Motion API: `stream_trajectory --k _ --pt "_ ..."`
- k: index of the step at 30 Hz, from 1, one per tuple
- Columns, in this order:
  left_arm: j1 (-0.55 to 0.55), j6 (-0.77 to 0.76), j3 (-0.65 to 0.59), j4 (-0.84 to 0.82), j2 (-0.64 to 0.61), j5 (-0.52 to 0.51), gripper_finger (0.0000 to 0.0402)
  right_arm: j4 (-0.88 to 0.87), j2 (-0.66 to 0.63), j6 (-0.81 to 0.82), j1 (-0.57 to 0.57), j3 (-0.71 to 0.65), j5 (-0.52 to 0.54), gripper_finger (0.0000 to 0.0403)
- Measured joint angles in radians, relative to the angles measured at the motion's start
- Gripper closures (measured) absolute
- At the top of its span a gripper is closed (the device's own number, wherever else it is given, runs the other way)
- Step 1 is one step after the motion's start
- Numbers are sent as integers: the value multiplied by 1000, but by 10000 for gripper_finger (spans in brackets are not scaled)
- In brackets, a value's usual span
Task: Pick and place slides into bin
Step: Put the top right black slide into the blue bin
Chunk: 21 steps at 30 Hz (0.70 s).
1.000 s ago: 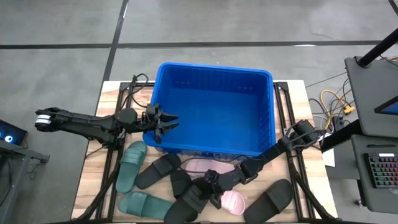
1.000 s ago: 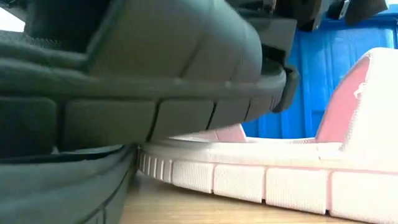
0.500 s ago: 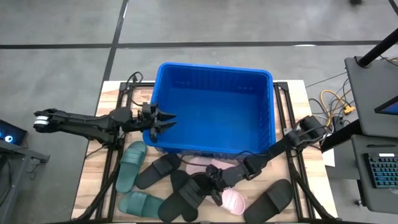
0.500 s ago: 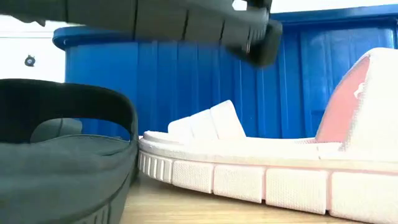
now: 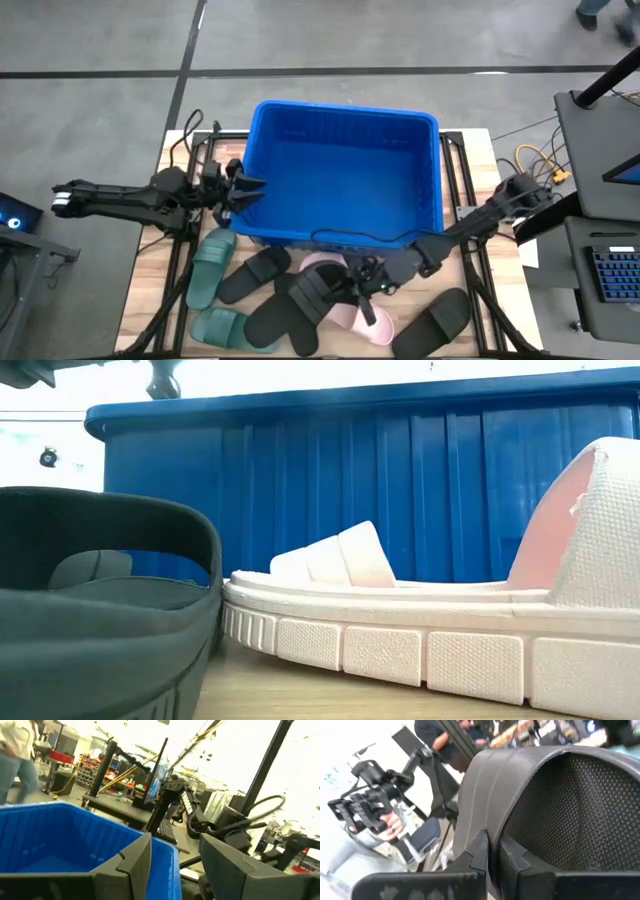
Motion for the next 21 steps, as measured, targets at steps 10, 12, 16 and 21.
stream_trajectory --k 10,12,16,21 --pt "0 -44 0 -6 -22 3 249 -3 -139 -94 0 1 147 391" --pt "0 -55 0 -8 -16 3 249 -15 -161 -100 0 1 185 391" --pt "-1 -113 0 -7 1 8 249 -43 -196 -102 0 1 242 391" --pt "-1 -133 0 9 -7 1 249 -147 -249 -97 0 1 280 391"
